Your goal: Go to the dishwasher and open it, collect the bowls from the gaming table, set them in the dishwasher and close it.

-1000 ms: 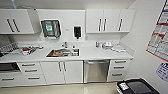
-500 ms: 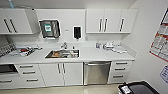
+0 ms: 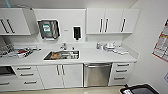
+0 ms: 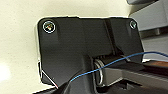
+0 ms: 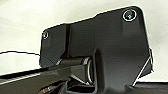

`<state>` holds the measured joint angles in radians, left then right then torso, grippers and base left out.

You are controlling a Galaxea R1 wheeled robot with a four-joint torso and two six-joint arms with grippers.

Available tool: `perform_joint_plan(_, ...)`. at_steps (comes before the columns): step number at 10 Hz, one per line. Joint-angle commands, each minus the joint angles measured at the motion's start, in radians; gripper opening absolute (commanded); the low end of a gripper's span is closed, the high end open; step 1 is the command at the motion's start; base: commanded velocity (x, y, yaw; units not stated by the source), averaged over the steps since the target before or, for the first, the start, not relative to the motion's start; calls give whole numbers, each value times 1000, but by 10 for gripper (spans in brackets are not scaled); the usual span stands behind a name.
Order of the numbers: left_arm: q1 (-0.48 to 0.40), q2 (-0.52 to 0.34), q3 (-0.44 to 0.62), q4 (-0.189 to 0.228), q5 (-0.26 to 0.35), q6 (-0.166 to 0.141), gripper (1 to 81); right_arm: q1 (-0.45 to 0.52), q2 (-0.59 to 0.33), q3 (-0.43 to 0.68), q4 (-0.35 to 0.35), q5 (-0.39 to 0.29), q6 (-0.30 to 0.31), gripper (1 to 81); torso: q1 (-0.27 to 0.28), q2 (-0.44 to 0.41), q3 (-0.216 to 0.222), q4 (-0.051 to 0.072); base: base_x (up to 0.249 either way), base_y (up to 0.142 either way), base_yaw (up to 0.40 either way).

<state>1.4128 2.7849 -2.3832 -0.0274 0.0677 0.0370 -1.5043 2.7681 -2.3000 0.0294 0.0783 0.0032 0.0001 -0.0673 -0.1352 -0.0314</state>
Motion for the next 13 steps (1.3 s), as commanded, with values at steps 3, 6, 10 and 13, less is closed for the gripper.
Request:
perform_joint_plan(3,-51,-16,9,-5,60,1,811,45,-14,11,1,-54,-3,811,0,0,0,0,112,0,0)
perform_joint_plan(6,-51,-14,9,-5,60,1,811,43,-14,11,1,-54,-3,811,0,0,0,0,112,0,0)
perform_joint_plan(10,-51,-19,8,-5,60,1,811,46,-12,11,1,-55,-3,811,1,1,0,0,111,0,0)
perform_joint_plan(13,-51,-16,9,-5,60,1,811,45,-14,11,1,-55,-3,811,0,0,0,0,102,0,0)
